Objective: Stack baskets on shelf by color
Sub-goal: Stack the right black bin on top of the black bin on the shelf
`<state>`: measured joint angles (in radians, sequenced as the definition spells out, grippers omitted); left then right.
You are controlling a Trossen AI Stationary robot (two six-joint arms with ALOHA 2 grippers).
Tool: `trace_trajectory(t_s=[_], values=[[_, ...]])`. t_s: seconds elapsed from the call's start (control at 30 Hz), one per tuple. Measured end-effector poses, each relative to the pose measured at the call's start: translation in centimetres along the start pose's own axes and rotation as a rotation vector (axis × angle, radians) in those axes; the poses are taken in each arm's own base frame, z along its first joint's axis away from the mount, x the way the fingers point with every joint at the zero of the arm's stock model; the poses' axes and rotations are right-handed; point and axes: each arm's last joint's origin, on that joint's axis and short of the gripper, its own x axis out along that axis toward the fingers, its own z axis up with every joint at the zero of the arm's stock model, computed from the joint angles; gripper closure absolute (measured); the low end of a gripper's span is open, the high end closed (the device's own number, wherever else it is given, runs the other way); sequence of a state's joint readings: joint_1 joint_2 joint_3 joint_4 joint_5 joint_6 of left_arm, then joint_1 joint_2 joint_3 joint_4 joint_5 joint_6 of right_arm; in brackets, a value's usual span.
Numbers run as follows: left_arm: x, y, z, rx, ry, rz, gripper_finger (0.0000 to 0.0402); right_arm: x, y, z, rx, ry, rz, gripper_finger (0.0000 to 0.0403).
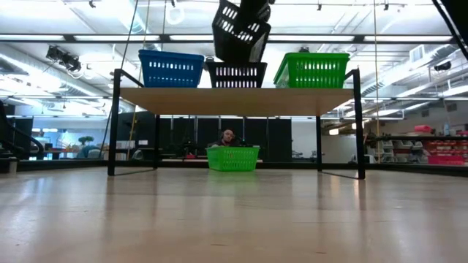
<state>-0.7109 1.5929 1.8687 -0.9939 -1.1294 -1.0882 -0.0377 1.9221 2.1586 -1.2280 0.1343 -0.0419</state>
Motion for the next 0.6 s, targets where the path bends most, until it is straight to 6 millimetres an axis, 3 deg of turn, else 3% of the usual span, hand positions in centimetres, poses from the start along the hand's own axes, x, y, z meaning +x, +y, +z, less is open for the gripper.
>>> trace_trajectory(t_s=[0.37, 0.6], values=[[0.3, 0.2, 0.3, 0.031, -0.008, 0.015, 0.0283, 0.5, 0.2, -0.1, 0.016, 0.017, 0.067, 0.0394], [-0.3, 1.2, 2.0, 0.042, -0.023, 0.007, 0.0283, 2.0, -0.2, -0.9, 0.056, 0.078, 0.059, 0.0384]])
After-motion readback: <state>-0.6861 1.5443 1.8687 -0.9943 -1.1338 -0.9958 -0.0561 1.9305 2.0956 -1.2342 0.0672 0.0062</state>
